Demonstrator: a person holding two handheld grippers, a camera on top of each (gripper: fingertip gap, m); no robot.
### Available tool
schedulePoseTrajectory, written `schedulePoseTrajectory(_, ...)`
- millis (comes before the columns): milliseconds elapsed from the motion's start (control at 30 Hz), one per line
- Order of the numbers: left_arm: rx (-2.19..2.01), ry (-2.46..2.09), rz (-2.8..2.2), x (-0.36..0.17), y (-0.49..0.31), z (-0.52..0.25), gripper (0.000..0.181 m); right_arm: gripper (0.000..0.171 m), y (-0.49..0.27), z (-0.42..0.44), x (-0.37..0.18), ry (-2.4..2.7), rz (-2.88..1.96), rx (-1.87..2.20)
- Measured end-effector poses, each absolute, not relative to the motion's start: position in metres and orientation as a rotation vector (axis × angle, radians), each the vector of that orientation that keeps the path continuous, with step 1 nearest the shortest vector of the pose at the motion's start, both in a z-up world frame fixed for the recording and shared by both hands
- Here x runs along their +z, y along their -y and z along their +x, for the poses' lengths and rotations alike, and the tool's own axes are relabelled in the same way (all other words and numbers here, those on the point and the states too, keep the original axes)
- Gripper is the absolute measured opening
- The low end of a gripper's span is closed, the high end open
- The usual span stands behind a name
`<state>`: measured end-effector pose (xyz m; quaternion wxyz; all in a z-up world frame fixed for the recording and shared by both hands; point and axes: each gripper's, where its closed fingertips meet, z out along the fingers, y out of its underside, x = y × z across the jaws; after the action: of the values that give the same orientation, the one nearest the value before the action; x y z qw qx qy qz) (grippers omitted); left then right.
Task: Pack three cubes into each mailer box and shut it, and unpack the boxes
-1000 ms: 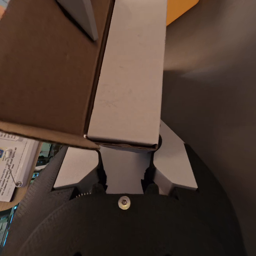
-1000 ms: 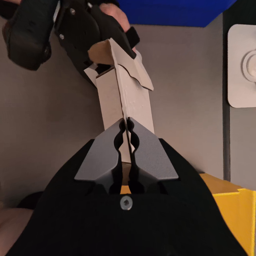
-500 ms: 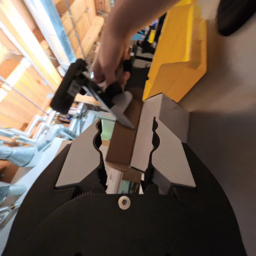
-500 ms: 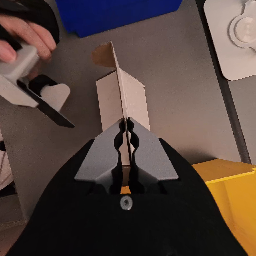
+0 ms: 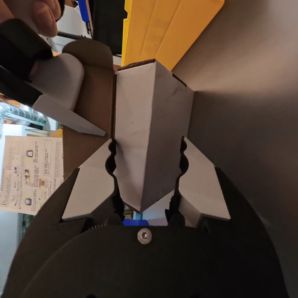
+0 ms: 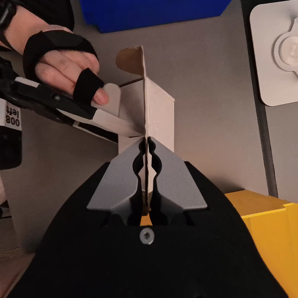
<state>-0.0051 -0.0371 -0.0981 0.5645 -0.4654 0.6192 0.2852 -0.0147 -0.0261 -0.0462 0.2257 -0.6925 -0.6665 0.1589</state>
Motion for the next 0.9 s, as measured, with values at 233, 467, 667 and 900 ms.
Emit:
schedulePoseTrajectory(233, 0.671, -1.512, -1.049, -0.106, 0.049, -0.004, 0.051, 0.002, 0.012, -0.014, -0.032, 1.735, -1.880, 0.389)
schedulePoseTrajectory(467, 0.572, -1.547, -1.075, -0.114, 0.061, 0.010, 0.079, 0.001, 0.018, -0.017, -0.035, 1.788, -1.841, 0.375)
schedulePoseTrajectory(667, 0.210, -1.452, -1.490, -0.128, 0.053, 0.003, 0.084, 0.001, 0.020, -0.016, -0.035, 1.825, -1.799, 0.322)
schedulePoseTrajectory(900, 0.100, -1.456, -1.570, -0.139, 0.050, 0.001, 0.026, 0.001, 0.012, -0.020, -0.021, 1.774, -1.707, 0.229)
